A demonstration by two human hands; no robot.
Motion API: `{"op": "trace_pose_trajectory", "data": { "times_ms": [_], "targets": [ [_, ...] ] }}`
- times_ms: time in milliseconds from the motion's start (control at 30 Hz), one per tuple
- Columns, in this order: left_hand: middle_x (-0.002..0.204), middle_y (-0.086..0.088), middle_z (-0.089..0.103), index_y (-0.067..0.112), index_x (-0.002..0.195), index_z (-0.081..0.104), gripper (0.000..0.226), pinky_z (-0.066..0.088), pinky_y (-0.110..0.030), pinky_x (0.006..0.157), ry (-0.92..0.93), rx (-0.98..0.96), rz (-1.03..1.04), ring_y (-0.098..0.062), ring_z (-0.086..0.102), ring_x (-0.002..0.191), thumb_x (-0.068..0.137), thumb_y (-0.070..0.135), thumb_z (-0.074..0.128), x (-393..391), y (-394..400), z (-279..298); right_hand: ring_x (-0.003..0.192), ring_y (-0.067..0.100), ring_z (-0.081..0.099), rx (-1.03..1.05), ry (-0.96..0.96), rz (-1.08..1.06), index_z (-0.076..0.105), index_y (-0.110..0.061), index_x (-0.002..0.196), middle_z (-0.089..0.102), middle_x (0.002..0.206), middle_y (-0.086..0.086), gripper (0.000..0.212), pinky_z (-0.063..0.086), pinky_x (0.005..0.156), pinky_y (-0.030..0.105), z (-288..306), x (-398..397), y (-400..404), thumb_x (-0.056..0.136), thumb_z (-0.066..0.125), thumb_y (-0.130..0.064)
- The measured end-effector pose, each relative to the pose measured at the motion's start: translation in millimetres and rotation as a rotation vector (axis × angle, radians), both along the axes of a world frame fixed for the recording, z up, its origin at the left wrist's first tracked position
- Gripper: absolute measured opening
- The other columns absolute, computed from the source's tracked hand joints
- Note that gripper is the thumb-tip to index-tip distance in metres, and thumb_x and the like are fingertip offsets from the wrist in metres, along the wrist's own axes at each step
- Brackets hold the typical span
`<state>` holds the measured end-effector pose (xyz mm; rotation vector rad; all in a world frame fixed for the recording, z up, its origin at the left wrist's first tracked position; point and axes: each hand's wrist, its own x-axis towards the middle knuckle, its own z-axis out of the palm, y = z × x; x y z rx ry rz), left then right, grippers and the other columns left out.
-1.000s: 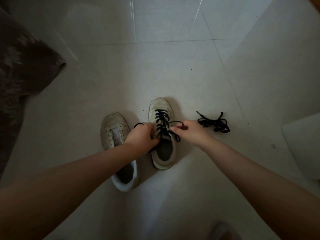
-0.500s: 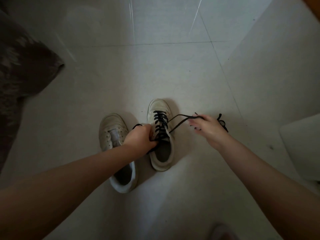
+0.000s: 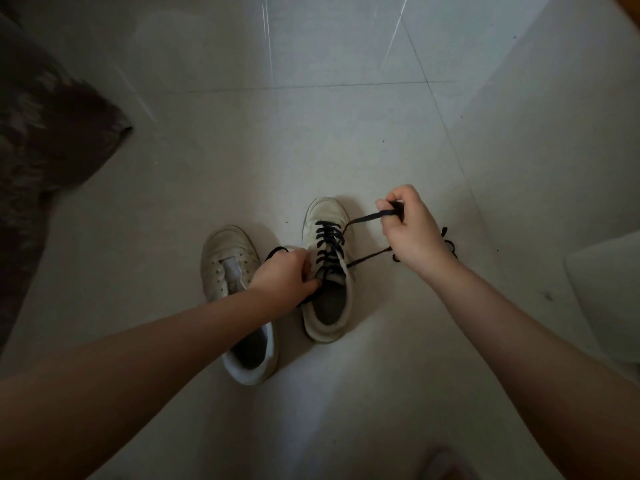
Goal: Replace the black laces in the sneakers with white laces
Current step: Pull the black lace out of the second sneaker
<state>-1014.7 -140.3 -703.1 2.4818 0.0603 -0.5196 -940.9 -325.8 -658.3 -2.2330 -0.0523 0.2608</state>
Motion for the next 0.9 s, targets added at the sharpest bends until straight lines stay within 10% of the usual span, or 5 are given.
{"op": "trace_pose_trajectory", "data": {
  "times_ms": [200, 367, 600, 733, 900],
  "targets": [
    [0.076, 0.0, 0.05, 0.018, 0.075, 0.042, 0.025, 0.039, -0.029, 0.062, -0.015, -0.022, -0.014, -0.021, 0.051, 0.073, 0.083, 0.028, 0.064, 1, 3, -4, 0.058, 0.002, 0.046, -0.153, -0.21, 0.136, 0.044, -0.019, 0.091, 0.05, 0.069, -0.011, 0.01, 0.033, 0.052, 0.01, 21, -2, 2, 0.095, 0.052, -0.024],
    [0.074, 0.004, 0.055, 0.017, 0.082, 0.051, 0.017, 0.044, -0.029, 0.061, -0.117, -0.095, -0.017, -0.016, 0.054, 0.069, 0.083, 0.03, 0.063, -2, 7, -1, 0.074, 0.017, 0.054, -0.25, 0.132, 0.228, 0.055, -0.019, 0.09, 0.06, 0.084, 0.0, 0.005, 0.036, 0.061, 0.024, 12, 0, -1, 0.09, 0.059, -0.02],
    [0.09, -0.002, 0.058, 0.015, 0.096, 0.064, 0.016, 0.05, -0.033, 0.071, -0.246, -0.219, 0.032, -0.017, 0.059, 0.079, 0.084, 0.024, 0.068, 2, 4, 2, 0.12, 0.023, 0.045, -0.362, 0.017, 0.409, 0.052, -0.014, 0.128, 0.049, 0.127, 0.006, 0.047, 0.034, 0.1, 0.029, -8, -36, 2, 0.081, 0.054, -0.009],
    [0.09, -0.007, 0.056, 0.01, 0.089, 0.063, 0.008, 0.048, -0.037, 0.077, -0.222, -0.216, -0.01, -0.025, 0.058, 0.084, 0.083, 0.014, 0.065, 11, -2, 5, 0.106, 0.024, 0.056, -0.297, -0.309, 0.444, 0.067, -0.011, 0.106, 0.061, 0.112, 0.004, 0.032, 0.043, 0.091, 0.033, -14, -43, 19, 0.078, 0.06, -0.025],
    [0.088, -0.007, 0.055, 0.011, 0.087, 0.052, 0.005, 0.045, -0.038, 0.078, -0.075, -0.23, -0.051, -0.027, 0.055, 0.085, 0.09, 0.013, 0.055, 20, -2, 7, 0.11, 0.025, 0.049, -0.397, -0.09, 0.406, 0.05, -0.013, 0.123, 0.05, 0.121, 0.006, 0.043, 0.046, 0.087, 0.039, -27, -49, 22, 0.083, 0.064, -0.017]
  ]
}}
